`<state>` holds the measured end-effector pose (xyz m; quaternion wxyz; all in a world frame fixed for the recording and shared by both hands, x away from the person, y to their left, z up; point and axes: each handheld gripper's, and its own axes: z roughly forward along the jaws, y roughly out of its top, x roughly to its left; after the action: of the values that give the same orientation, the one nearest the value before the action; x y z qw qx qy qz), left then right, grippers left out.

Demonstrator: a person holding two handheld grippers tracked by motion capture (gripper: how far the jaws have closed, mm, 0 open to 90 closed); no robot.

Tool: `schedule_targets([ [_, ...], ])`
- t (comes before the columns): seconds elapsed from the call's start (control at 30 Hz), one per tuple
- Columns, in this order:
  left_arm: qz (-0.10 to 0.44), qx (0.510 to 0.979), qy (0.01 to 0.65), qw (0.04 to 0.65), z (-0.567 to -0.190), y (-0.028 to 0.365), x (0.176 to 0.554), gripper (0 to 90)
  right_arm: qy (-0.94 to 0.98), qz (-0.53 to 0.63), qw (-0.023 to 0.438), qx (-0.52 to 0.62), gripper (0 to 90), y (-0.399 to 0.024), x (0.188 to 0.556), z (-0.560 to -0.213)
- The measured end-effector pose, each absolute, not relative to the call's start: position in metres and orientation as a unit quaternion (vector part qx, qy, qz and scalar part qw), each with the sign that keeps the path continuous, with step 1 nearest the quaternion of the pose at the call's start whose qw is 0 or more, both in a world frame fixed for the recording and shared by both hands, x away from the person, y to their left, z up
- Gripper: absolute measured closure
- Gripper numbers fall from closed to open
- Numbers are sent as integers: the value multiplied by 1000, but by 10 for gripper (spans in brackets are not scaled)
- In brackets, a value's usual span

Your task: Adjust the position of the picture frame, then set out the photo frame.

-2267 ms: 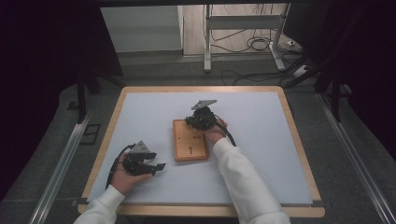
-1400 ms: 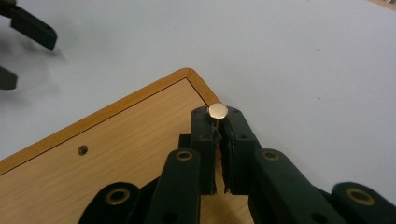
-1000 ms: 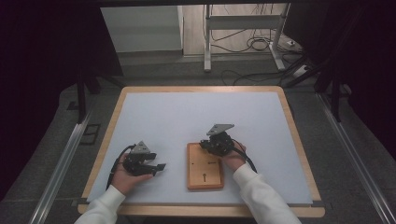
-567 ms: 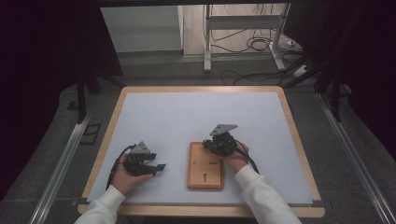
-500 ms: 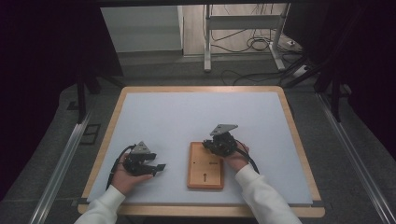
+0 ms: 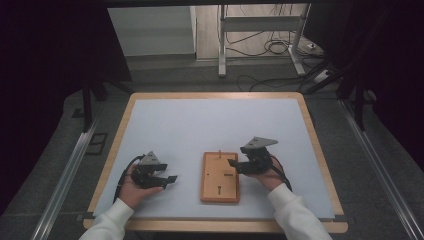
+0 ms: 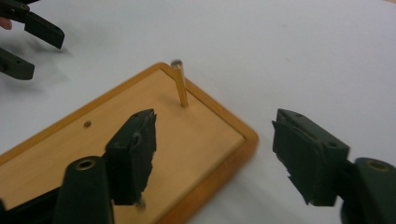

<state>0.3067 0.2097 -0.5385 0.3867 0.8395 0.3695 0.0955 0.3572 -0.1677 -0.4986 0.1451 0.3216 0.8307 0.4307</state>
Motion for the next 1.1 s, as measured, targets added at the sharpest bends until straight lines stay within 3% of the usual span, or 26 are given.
schedule_targets([
  [0.27, 97, 838, 371, 388, -538, 208, 306, 330, 810, 447, 135, 354, 260, -209, 310, -507],
  [0.5, 102, 840, 368, 386, -539, 207, 305, 328, 809, 429, 157, 371, 230, -225, 279, -509],
  [1.1, 119, 839, 351, 397, -533, 198, 306, 327, 811, 420, 173, 367, 228, -230, 277, -507],
])
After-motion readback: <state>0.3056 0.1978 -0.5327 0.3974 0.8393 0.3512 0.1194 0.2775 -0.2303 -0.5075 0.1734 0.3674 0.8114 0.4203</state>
